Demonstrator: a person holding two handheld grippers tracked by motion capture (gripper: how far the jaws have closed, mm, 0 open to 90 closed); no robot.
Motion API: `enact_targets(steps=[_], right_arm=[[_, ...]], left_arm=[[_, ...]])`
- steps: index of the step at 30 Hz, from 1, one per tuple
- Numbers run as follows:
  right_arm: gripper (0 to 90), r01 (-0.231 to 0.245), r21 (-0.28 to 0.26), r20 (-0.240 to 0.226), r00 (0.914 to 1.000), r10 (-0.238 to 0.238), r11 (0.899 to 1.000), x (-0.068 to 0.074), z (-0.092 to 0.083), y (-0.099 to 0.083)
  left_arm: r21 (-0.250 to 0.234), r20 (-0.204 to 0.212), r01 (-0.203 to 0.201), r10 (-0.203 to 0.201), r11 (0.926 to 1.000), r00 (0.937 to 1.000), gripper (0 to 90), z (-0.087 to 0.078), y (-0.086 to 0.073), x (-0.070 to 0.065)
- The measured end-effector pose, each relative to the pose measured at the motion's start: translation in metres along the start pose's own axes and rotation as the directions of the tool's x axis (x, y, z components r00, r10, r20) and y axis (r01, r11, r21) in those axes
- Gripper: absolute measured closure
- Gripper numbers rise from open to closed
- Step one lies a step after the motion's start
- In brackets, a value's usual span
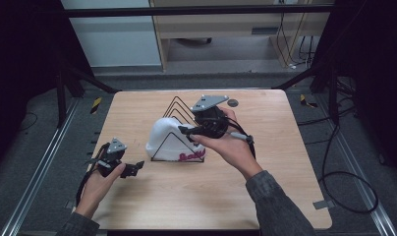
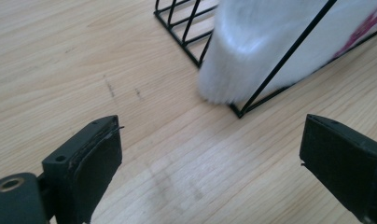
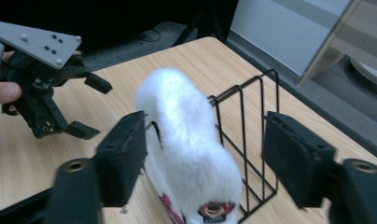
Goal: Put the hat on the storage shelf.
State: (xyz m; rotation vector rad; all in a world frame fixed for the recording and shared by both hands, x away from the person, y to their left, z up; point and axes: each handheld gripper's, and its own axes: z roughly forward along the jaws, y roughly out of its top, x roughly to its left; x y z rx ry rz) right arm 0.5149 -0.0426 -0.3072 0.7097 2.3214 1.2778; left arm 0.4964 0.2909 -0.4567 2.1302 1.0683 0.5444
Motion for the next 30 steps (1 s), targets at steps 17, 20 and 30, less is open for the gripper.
enact_targets(steps=[17, 20, 30], right_arm=[[7.3, -0.052, -0.038, 0.157, 0.9859, 0.057, 0.998, -0.027, -0.051, -0.022], [6.7, -0.069, -0.039, 0.178, 0.9812, 0.075, 0.997, -0.035, -0.061, -0.037], [8.1, -0.104, -0.018, 0.217, 0.9706, 0.105, 0.994, -0.05, -0.075, -0.066]], left_arm=[[0.01, -0.017, 0.032, -0.032, 0.9994, 0.9993, 4.4, 0.011, -0.03, 0.015], [0.018, -0.008, 0.046, -0.046, 0.9988, 0.9989, 4.4, 0.015, -0.033, 0.016], [0.019, -0.025, 0.072, -0.072, 0.9972, 0.9971, 5.1, 0.022, -0.042, 0.017]])
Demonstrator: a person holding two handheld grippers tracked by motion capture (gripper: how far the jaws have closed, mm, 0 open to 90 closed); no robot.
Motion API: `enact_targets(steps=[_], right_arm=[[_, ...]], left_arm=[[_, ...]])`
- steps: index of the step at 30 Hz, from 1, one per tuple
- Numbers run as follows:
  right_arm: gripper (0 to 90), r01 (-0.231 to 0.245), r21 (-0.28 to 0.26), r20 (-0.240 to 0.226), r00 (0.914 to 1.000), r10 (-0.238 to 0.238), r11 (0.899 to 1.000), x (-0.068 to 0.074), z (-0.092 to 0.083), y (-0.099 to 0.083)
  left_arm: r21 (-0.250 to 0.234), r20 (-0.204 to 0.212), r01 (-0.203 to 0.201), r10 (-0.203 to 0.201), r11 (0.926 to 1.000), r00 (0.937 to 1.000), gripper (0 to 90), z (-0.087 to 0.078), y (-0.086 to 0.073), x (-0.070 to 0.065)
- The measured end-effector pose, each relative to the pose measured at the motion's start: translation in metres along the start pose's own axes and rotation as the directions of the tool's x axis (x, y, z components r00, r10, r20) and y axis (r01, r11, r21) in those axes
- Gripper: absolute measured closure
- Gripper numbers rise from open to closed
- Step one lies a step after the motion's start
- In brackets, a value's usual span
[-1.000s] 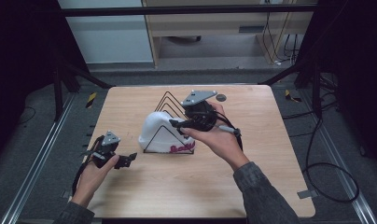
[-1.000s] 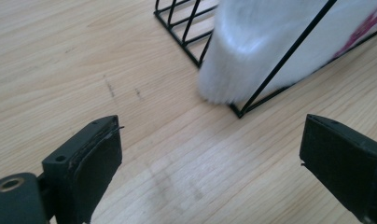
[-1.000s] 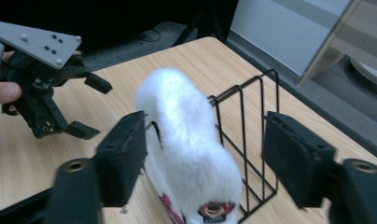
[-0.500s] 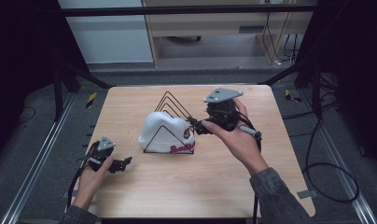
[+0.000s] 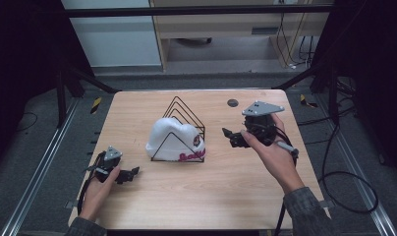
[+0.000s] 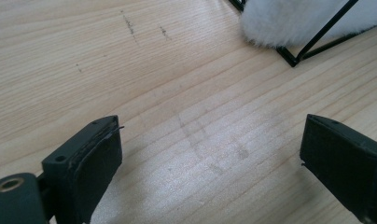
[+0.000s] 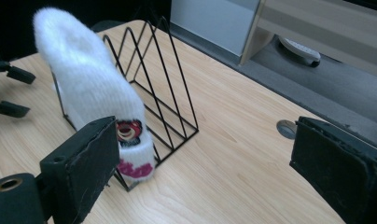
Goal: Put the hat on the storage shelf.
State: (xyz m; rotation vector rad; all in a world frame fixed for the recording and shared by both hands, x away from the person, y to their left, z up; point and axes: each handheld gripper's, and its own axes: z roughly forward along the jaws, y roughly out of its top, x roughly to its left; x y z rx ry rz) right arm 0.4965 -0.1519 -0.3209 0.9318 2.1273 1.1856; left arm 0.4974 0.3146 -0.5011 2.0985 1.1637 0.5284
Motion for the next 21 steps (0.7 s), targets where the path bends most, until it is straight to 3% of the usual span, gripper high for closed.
enact_targets(steps=[10, 21], right_arm=[[8.8, -0.003, 0.035, 0.043, 0.9991, 0.001, 0.999, -0.014, -0.007, -0.028], [9.3, -0.095, 0.089, 0.084, 0.9926, 0.088, 0.991, -0.038, 0.002, -0.087]], left_arm=[[0.007, 0.0, 0.004, -0.004, 1.0, 1.0, 3.5, 0.006, -0.002, -0.002], [0.007, 0.002, -0.002, 0.002, 1.0, 1.0, 1.4, 0.007, -0.002, -0.002]])
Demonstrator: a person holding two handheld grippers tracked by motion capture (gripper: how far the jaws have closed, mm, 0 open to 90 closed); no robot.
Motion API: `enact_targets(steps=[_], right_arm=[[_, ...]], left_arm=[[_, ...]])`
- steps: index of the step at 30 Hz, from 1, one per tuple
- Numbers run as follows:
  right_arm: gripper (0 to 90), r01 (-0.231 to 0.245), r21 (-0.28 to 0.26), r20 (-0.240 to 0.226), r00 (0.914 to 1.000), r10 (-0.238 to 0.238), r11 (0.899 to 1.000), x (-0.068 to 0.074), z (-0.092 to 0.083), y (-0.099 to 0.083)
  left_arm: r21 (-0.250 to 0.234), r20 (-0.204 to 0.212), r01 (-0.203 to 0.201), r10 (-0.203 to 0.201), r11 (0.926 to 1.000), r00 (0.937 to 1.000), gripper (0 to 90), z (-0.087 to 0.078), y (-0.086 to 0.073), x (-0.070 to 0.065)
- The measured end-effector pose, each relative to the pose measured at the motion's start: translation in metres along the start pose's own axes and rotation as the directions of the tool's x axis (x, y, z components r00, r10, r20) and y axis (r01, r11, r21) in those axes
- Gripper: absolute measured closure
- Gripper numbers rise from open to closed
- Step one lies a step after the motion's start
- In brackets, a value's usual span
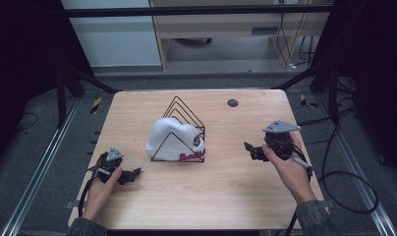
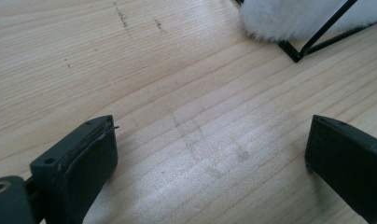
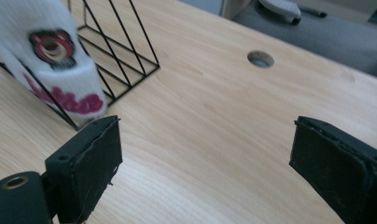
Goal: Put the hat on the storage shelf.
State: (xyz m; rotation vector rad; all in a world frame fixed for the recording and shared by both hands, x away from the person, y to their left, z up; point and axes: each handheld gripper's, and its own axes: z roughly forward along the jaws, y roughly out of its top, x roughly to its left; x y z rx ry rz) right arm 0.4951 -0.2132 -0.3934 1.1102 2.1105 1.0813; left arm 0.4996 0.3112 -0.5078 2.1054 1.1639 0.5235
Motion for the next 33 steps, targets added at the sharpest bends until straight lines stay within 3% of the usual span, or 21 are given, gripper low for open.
enact_targets(steps=[6, 22, 33], right_arm=[[10.0, -0.047, 0.044, 0.016, 0.9988, 0.046, 0.998, -0.01, 0.014, -0.028], [12.4, -0.1, 0.146, 0.022, 0.9949, 0.098, 0.984, -0.017, 0.048, -0.068], [12.8, -0.141, 0.149, 0.016, 0.99, 0.14, 0.979, -0.009, 0.068, -0.076]], left_arm=[[0.003, 0.003, -0.002, 0.002, 1.0, 1.0, 0.4, 0.0, 0.0, 0.0], [0.002, 0.004, -0.005, 0.005, 1.0, 1.0, 0.4, 0.0, 0.0, 0.0], [0.003, 0.007, -0.005, 0.005, 1.0, 1.0, 0.4, -0.002, -0.002, -0.001]])
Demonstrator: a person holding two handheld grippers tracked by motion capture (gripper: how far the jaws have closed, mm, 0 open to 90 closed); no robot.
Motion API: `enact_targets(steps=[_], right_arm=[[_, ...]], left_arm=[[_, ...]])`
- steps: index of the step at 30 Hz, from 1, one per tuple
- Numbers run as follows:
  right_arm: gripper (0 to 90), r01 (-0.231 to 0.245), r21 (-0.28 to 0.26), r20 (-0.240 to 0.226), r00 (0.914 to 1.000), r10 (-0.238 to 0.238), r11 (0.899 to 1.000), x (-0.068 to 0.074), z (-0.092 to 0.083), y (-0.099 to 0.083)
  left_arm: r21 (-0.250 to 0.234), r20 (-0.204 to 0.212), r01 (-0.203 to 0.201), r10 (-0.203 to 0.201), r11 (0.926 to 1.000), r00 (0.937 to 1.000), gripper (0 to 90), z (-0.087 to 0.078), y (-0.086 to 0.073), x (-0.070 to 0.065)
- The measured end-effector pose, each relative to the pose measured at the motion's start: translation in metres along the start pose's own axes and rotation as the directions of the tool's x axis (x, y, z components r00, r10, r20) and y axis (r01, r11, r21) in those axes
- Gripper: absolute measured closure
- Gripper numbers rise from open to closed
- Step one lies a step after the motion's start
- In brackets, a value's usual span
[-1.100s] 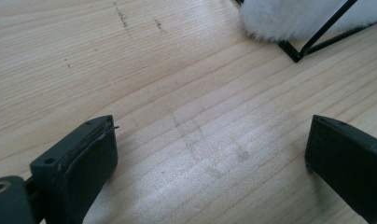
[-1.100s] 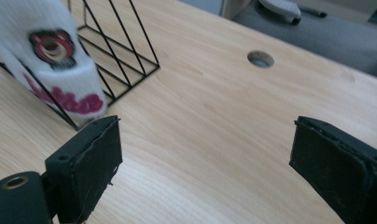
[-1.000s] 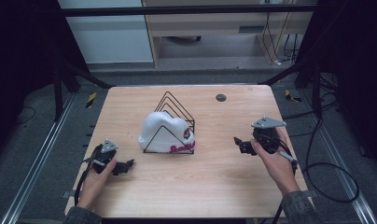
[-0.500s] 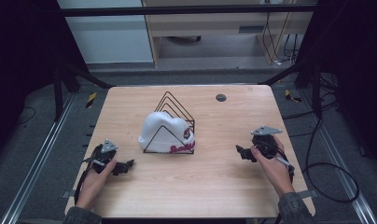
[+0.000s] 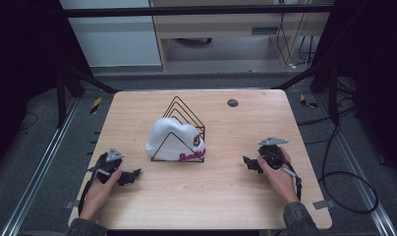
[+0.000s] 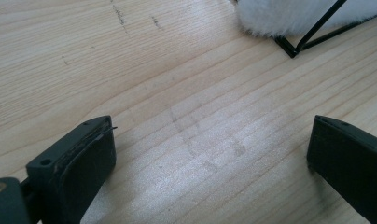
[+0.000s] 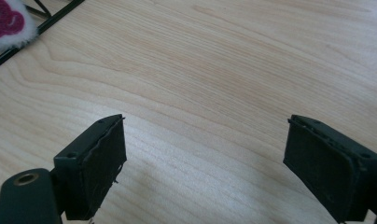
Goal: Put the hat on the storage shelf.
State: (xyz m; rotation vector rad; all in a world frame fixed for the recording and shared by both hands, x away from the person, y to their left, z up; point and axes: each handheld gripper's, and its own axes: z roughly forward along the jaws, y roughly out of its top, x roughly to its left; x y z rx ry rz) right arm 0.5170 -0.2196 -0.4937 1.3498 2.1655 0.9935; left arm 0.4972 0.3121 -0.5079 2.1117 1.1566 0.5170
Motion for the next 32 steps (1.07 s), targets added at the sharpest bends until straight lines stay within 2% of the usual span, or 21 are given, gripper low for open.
enact_targets(steps=[1, 5, 13, 17, 19, 21, 23, 29, 30, 32], right_arm=[[12.2, -0.019, -0.003, 0.006, 0.9998, 0.019, 1.0, 0.001, 0.005, -0.001], [11.6, -0.033, -0.007, 0.014, 0.9994, 0.033, 0.999, 0.002, 0.01, -0.001], [10.8, -0.039, -0.002, 0.013, 0.9991, 0.039, 0.999, 0.009, 0.019, -0.002], [10.2, -0.036, -0.011, 0.034, 0.9988, 0.036, 0.999, 0.013, 0.022, -0.004], [10.1, -0.037, -0.01, 0.034, 0.9987, 0.037, 0.999, 0.013, 0.022, -0.004], [9.8, -0.012, 0.005, 0.064, 0.9979, 0.012, 1.0, 0.017, 0.023, -0.003], [9.5, -0.012, 0.008, 0.066, 0.9978, 0.012, 1.0, 0.019, 0.024, -0.003], [9.6, -0.03, 0.006, 0.091, 0.9954, 0.03, 1.0, 0.028, 0.018, -0.009], [9.6, -0.049, 0.001, 0.111, 0.9927, 0.049, 0.999, 0.032, 0.015, -0.012], [9.5, -0.062, 0.001, 0.118, 0.9911, 0.061, 0.998, 0.034, 0.014, -0.013]], left_arm=[[0.0, 0.0, 0.0, 0.0, 1.0, 1.0, 0.4, 0.0, 0.0, 0.0], [-0.001, 0.002, -0.001, 0.001, 1.0, 1.0, 0.4, 0.0, 0.0, 0.0], [-0.001, 0.002, -0.001, 0.001, 1.0, 1.0, 0.4, 0.0, 0.0, 0.0], [0.0, 0.001, -0.001, 0.001, 1.0, 1.0, 0.4, 0.0, 0.0, 0.0], [0.0, 0.001, 0.0, 0.0, 1.0, 1.0, 0.4, 0.0, 0.0, 0.0], [0.0, 0.001, -0.001, 0.001, 1.0, 1.0, 0.4, 0.0, 0.0, 0.0], [0.002, 0.0, -0.003, 0.003, 1.0, 1.0, 0.4, -0.001, 0.0, 0.0], [-0.002, 0.0, -0.002, 0.002, 1.0, 1.0, 0.4, -0.001, -0.001, 0.0], [-0.003, 0.001, -0.002, 0.002, 1.0, 1.0, 0.4, -0.001, -0.001, 0.0], [-0.001, 0.0, -0.003, 0.003, 1.0, 1.0, 0.4, -0.001, -0.001, 0.0]])
